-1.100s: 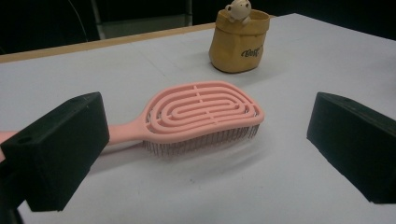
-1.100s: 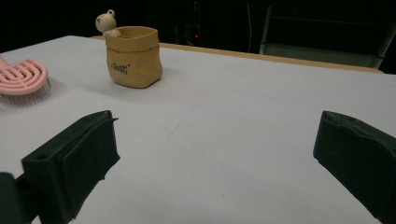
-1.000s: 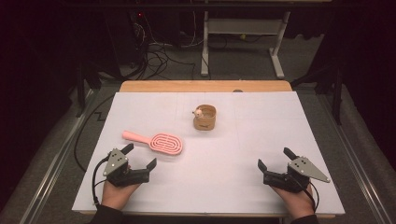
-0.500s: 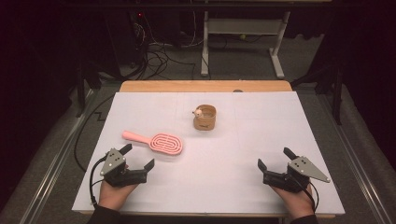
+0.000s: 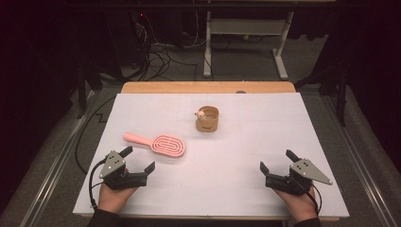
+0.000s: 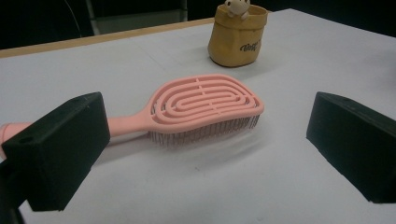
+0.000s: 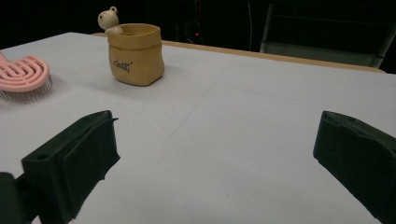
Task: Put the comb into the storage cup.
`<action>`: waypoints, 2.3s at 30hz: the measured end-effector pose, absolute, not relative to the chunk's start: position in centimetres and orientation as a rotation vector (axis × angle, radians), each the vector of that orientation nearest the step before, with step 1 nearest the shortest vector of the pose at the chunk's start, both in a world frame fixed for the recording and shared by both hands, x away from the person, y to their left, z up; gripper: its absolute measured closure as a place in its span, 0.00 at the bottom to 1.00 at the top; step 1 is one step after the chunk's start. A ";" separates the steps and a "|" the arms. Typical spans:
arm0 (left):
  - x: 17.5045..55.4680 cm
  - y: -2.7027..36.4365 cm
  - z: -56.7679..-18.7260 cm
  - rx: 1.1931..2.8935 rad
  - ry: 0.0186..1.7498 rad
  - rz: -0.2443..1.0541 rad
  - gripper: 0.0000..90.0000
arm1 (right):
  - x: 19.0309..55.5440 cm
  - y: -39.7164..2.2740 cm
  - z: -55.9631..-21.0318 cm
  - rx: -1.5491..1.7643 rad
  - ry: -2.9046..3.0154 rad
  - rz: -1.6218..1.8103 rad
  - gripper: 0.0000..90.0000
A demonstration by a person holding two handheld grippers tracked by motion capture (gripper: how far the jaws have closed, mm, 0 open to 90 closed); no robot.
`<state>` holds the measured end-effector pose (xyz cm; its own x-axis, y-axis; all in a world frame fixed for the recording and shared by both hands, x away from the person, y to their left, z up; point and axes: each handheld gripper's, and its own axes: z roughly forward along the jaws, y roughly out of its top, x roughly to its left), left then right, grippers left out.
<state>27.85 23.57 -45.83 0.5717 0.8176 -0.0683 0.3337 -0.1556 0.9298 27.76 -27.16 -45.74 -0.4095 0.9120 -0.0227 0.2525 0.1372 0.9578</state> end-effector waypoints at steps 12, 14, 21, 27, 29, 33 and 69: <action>27.7 23.3 -46.1 1.740 0.946 0.565 0.11 | 27.7 -27.3 -45.7 1.119 1.766 1.302 0.00; 27.7 23.3 -46.1 1.741 0.939 0.564 0.15 | 27.8 -27.2 -45.7 1.114 1.769 1.304 0.00; 27.6 23.5 -46.0 1.727 0.944 0.565 0.20 | 27.8 -27.1 -45.7 1.107 1.774 1.307 0.00; 27.7 23.7 -46.0 1.711 0.970 0.573 0.35 | 27.8 -27.2 -45.8 1.107 1.773 1.311 0.00; 27.8 23.7 -46.1 1.702 1.010 0.594 0.40 | 27.8 -27.2 -45.8 1.107 1.773 1.312 0.00; 27.8 23.9 -46.1 1.699 1.014 0.590 0.49 | 27.8 -27.2 -45.8 1.110 1.773 1.312 0.00; 28.1 24.9 -46.0 1.707 1.031 0.619 0.99 | 27.6 -27.2 -45.9 1.119 1.776 1.316 0.00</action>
